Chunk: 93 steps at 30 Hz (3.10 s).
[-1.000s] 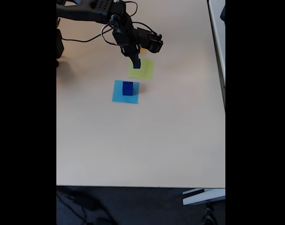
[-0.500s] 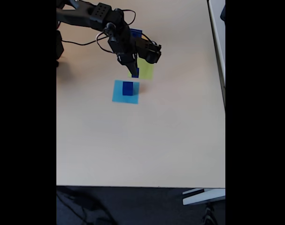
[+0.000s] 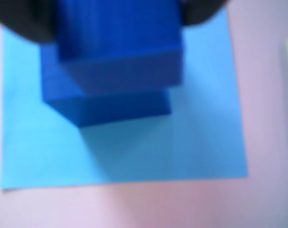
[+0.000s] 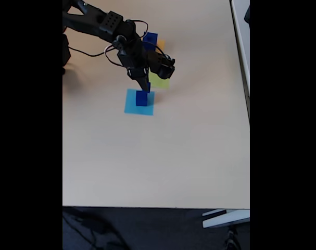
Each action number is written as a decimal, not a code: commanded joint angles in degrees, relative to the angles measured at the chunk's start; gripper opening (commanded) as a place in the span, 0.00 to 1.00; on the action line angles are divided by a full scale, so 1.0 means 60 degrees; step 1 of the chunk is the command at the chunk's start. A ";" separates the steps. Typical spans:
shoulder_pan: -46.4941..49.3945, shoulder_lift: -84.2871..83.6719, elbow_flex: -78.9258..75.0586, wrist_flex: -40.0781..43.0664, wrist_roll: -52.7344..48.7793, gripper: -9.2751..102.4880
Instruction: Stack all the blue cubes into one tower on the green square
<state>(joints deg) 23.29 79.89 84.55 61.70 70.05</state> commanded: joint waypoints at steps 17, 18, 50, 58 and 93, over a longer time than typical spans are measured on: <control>0.0454 0.0659 0.0220 -0.0088 -0.0264 0.08; 0.0454 0.0659 0.0220 -0.0103 -0.0264 0.08; 0.0352 0.0571 0.0425 -0.0454 -0.0117 0.09; 0.0352 0.0571 0.0483 -0.0513 -0.0103 0.09; 0.0249 0.0586 0.0542 -0.0513 -0.0044 0.19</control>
<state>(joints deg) 24.96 79.89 88.07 59.50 69.26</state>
